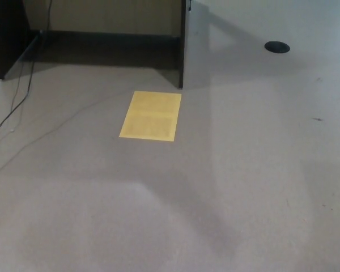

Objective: A person is holding a toilet paper roll and the robot extends its left hand to grab the roll by inserting its thumb into the gap in the middle and brings its hand down by its side. Then it extends its arm again to hand the toilet paper roll back to the person.

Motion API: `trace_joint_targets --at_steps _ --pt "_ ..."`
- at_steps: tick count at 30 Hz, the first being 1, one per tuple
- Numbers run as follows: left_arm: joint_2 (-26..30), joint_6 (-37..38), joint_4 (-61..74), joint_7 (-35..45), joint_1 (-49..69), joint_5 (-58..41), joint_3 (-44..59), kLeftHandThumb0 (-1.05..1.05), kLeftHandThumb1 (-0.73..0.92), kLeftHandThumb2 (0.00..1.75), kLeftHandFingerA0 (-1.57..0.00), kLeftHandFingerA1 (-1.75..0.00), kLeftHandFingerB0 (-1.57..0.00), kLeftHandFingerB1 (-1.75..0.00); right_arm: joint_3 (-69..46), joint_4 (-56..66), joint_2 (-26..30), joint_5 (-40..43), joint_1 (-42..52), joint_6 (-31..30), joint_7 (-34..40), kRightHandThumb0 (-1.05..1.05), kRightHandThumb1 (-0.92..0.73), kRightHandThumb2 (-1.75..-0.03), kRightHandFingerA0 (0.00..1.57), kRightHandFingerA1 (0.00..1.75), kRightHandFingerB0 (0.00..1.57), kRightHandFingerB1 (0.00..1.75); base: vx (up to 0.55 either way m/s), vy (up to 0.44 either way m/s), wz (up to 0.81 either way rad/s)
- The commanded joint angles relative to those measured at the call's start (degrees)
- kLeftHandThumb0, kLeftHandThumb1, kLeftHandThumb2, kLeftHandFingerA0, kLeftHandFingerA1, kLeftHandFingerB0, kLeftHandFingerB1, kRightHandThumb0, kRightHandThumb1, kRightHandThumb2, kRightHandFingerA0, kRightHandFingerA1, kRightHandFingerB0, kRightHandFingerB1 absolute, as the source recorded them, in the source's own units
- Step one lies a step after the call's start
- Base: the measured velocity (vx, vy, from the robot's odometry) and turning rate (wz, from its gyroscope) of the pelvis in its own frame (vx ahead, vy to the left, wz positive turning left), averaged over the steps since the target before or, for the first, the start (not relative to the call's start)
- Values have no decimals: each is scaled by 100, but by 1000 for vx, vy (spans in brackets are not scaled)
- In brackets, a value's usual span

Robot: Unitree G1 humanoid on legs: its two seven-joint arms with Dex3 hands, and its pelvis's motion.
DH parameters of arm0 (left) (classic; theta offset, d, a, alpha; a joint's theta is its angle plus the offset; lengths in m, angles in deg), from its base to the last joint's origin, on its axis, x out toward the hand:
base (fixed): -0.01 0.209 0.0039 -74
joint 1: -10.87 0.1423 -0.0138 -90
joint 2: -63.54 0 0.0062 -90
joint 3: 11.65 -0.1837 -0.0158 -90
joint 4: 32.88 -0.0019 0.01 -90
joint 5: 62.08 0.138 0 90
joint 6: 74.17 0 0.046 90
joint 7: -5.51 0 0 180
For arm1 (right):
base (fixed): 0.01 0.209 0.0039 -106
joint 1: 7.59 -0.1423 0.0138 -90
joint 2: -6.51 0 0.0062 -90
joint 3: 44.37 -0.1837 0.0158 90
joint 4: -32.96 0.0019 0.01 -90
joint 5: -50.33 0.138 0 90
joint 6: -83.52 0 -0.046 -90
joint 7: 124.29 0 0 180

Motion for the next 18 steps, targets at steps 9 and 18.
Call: trace_joint_targets --at_steps 9,18 --pt "489 1339 -1007 -845 -274 208 -366 -20 45 53 -35 -35 -33 -31 -83 -48 133 88 77 -39 -34 -38 -70 -60 52 46 50 41 0 0 0" --pt "489 1622 -1142 -823 -321 71 -554 -16 46 54 -34 -36 -33 -32 -167 -12 187 123 189 71 17 -37 -70 -60 54 46 50 40 0 0 0"
